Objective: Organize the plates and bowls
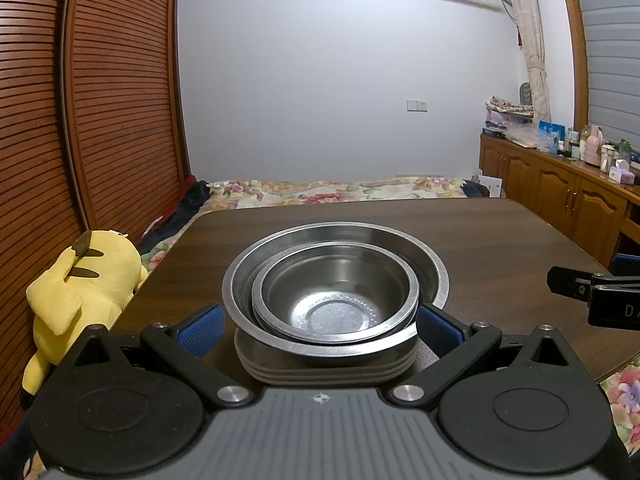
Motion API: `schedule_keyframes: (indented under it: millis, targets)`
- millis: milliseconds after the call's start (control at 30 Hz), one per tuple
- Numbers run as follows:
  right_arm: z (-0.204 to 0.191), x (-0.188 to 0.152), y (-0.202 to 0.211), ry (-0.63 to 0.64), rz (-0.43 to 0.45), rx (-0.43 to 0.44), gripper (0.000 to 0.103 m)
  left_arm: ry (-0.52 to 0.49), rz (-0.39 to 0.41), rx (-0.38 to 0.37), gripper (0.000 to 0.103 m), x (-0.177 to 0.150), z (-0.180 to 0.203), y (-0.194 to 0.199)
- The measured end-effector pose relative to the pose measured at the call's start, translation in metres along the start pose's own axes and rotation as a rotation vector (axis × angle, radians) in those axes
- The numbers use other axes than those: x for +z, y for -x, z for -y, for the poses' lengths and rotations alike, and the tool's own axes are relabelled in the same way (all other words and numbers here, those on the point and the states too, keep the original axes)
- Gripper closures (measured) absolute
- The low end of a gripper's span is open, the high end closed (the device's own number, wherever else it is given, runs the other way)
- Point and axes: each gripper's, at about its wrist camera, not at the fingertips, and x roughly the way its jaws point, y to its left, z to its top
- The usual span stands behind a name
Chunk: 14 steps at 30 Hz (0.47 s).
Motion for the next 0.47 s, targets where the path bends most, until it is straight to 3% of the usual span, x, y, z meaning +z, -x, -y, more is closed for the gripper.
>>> schedule_keyframes:
  millis: [467]
  targets:
    - [0.0005,-0.0007,-0.0004,-0.002,-0.001,0.0,0.0,0.0,-0.001,-0.003,0.0,0.0005,0.0001,-0.0004]
